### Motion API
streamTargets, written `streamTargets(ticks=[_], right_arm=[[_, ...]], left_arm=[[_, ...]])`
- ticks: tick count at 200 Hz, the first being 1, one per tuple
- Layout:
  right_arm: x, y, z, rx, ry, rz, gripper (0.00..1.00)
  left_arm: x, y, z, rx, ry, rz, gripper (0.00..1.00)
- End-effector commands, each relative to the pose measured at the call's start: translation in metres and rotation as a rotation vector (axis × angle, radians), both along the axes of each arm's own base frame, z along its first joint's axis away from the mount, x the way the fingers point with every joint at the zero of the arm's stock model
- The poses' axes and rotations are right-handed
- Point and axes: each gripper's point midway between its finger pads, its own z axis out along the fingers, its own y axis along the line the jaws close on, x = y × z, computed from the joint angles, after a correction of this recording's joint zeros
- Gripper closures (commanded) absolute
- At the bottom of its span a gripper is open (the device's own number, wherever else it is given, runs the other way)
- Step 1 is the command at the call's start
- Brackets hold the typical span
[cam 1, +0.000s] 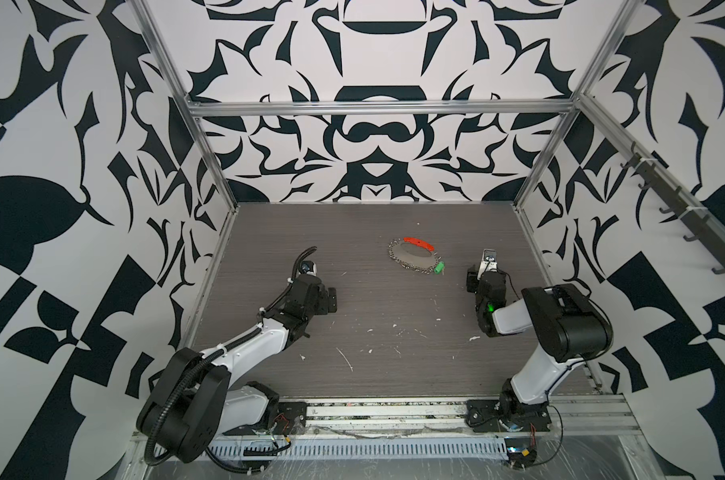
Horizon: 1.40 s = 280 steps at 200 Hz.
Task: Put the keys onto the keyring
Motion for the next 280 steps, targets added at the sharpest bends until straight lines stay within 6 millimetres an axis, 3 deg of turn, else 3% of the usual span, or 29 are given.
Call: streamTargets(ticks=[1,22,43,73,103,109,142,177,183,187,191,214,252,280], right_arm=[[0.018,-0.001,0.030,0.008,-0.068,-0.012,0.34],[0.002,-0.009,0.043,0.090,-0.128,-0.075,0.33],[-0.007,0.001,0.059,0.178,-0.137,-0.022,0.34],[-0.015,0.012,0.069,0.088,0.054,0.063,0.29],[-0.026,0.008,0.046,0.080,0.069,0.046,0.27],[-0.029,0.008,0.038,0.095,0.068,0.043,0.27],[-0.034,0.009,0.004,0.097,-0.005,0.054,0.27],[-0.033,0.006,0.003,0.075,-0.002,0.042,0.28],[-0.035,0.006,0.003,0.075,-0.007,0.041,0.21],[-0.036,0.006,0.003,0.085,-0.012,0.037,0.05],[-0.037,0.004,0.004,0.087,-0.021,0.026,0.00],[-0.040,-0.001,0.004,0.089,-0.032,-0.006,0.00],[-0.028,0.021,-0.001,0.088,0.036,0.116,0.00],[-0.025,0.024,0.000,0.079,0.040,0.137,0.00]], left_arm=[[0.000,-0.007,-0.008,-0.014,0.065,-0.015,0.00],[0.000,-0.011,-0.008,-0.014,0.091,-0.031,0.00],[0.005,-0.010,-0.001,0.017,0.062,-0.039,0.01],[0.014,-0.005,0.018,0.046,0.008,-0.018,0.00],[0.026,0.001,0.036,0.070,-0.070,0.019,0.01],[0.029,0.005,0.051,0.062,-0.115,0.046,0.01],[0.040,0.027,0.078,0.134,-0.201,0.137,0.01],[0.047,0.061,0.095,0.164,-0.268,0.195,0.01],[0.048,0.068,0.098,0.169,-0.299,0.205,0.01],[0.048,0.071,0.098,0.178,-0.317,0.202,0.01],[0.048,0.074,0.098,0.190,-0.335,0.194,0.01],[0.048,0.084,0.093,0.276,-0.429,0.134,0.01],[0.059,0.108,0.069,0.262,-0.422,0.182,0.00],[0.061,0.119,0.057,0.272,-0.464,0.201,0.01]])
